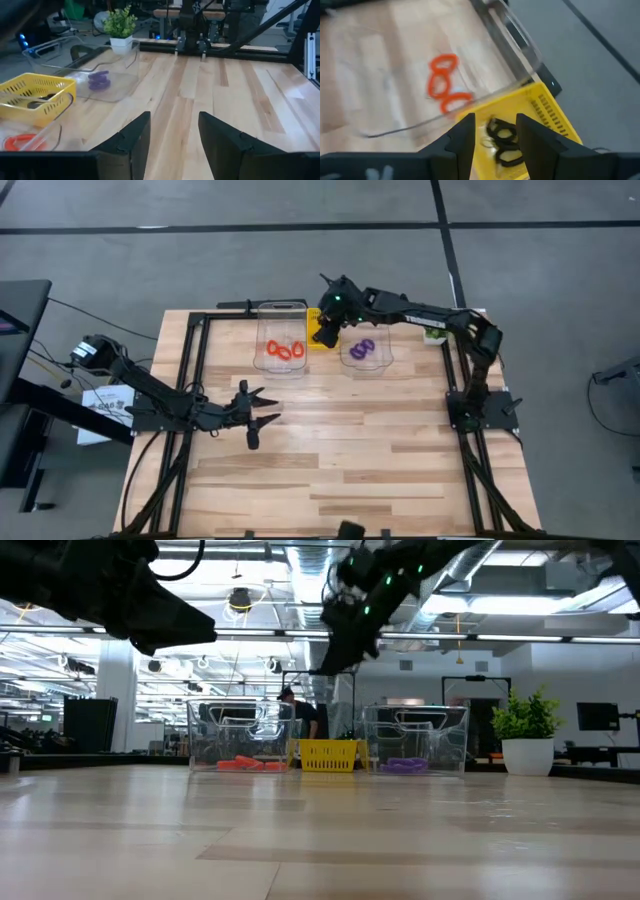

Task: Sort spring keychains
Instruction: Return to Home Position

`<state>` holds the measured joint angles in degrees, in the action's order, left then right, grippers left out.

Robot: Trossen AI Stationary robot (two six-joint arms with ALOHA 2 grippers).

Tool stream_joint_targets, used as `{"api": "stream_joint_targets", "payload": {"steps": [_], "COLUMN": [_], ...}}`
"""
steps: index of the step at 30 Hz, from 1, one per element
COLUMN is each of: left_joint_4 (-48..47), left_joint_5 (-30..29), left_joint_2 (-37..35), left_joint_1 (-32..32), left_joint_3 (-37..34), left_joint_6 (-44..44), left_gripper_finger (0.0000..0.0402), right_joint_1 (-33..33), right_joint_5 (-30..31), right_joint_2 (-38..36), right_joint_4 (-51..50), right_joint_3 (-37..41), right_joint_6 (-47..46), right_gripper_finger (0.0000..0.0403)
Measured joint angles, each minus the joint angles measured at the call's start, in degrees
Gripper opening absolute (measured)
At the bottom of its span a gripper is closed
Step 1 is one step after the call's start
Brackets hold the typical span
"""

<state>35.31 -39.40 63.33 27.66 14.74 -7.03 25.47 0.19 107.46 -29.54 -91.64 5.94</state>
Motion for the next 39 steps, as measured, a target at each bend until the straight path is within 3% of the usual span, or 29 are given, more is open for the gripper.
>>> {"api": "stream_joint_targets", "payload": {"steps": [5,9,15,25,30,39], "left_joint_4": [-0.3,0.0,0.8,2.7,1.4,1.2], "left_joint_5": [0.6,2.8,8.3,8.6,8.6,7.9], "left_joint_2": [-0.9,-4.8,-15.1,-31.5,-35.4,-36.0], "left_joint_1": [0.9,2.9,5.8,4.5,4.1,4.0], "left_joint_3": [0.0,-0.7,-3.8,-13.8,-14.5,-14.5], "left_joint_6": [-1.6,1.8,5.3,5.6,6.2,6.7], "left_gripper_finger": [0.0164,0.0164,0.0164,0.0164,0.0164,0.0164], "right_joint_1": [-3.9,-7.0,-11.4,-21.6,-27.3,-36.1], "right_joint_5": [0.0,0.8,4.6,5.2,11.7,21.8], "right_joint_2": [-6.1,-13.3,-29.1,-58.1,-70.2,-86.9], "right_joint_4": [-1.7,0.2,8.8,23.6,25.0,26.5], "right_joint_3": [1.2,7.0,23.1,50.2,58.9,72.5], "right_joint_6": [1.5,1.7,1.2,0.3,-0.4,-2.5], "right_gripper_finger": [0.0129,0.0131,0.0132,0.013,0.0131,0.0129]}}
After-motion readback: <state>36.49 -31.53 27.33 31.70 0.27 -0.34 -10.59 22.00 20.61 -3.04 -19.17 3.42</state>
